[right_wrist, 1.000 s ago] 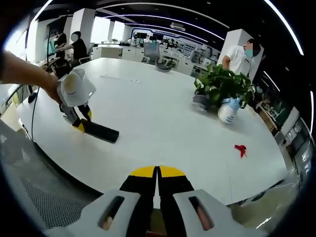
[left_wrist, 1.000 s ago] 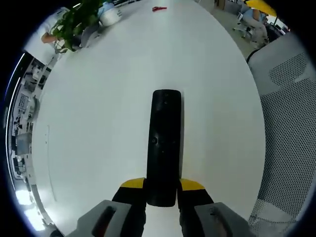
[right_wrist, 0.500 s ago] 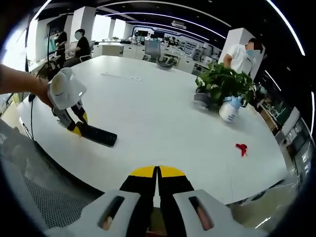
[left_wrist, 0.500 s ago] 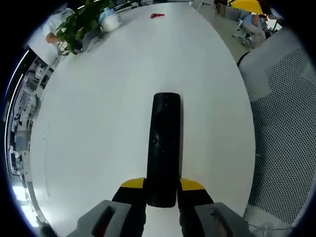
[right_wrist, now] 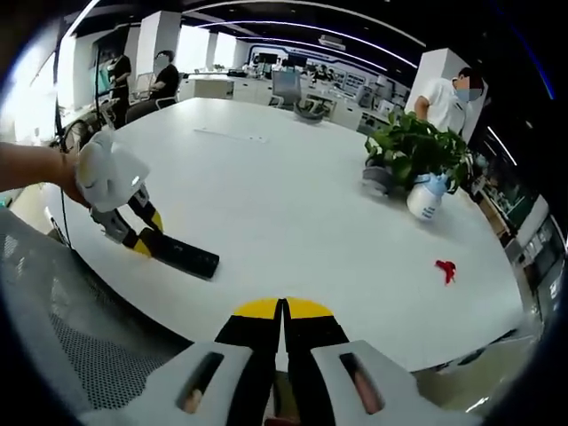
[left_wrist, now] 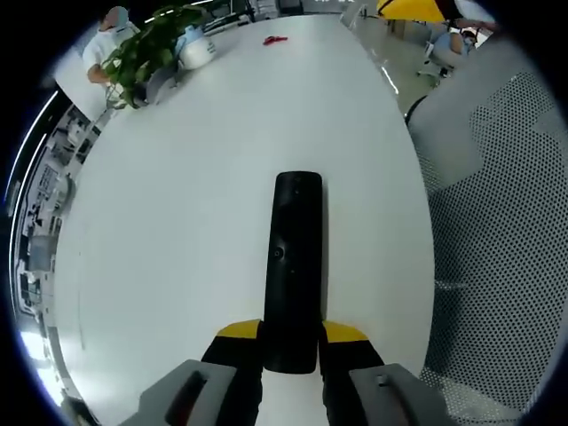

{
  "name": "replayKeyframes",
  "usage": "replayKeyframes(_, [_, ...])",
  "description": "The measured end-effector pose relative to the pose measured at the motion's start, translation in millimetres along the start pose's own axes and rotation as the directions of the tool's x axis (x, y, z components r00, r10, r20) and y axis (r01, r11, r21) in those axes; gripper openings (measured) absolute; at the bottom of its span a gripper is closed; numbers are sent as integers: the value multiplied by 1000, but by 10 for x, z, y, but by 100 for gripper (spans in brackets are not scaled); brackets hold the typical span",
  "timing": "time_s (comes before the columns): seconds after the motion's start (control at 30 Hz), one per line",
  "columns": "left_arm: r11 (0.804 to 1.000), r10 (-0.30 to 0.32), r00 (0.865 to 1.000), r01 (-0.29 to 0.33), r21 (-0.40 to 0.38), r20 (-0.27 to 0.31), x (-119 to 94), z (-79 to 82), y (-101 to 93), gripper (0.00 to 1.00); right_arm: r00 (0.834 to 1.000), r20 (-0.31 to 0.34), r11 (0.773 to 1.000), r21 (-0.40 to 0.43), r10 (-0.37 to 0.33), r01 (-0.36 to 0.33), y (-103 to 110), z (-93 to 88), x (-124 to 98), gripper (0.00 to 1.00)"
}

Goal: Press the specified remote control buttons in sequence, fully releasing each button before pressing the next.

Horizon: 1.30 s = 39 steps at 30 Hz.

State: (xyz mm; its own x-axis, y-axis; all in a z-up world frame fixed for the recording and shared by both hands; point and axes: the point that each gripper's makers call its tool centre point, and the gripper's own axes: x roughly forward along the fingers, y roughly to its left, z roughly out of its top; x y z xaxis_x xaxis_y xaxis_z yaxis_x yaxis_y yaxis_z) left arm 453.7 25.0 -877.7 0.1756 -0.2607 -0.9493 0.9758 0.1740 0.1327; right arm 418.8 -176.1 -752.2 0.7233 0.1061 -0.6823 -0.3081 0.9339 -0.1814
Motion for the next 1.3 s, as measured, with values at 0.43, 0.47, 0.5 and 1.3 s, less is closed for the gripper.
replayKeyframes(0.43, [1000, 22, 1000, -22, 9, 22, -24, 23, -210, 24, 990, 74, 984, 121, 123, -131, 99, 236, -32, 0])
replayKeyframes(0.47, [1000, 25, 999, -26, 11, 25, -23, 19, -229, 24, 988, 83, 983, 122, 128, -137, 95, 275, -35, 0])
replayKeyframes(0.5, [999, 30, 999, -30, 15, 25, -24, 24, -236, 24, 985, 110, 980, 134, 133, -147, 85, 380, -47, 0])
replayKeyframes(1.3, [997, 73, 993, -70, -32, 95, -67, 67, -441, 24, 919, 303, 943, 134, 254, -305, 307, 1615, 264, 0])
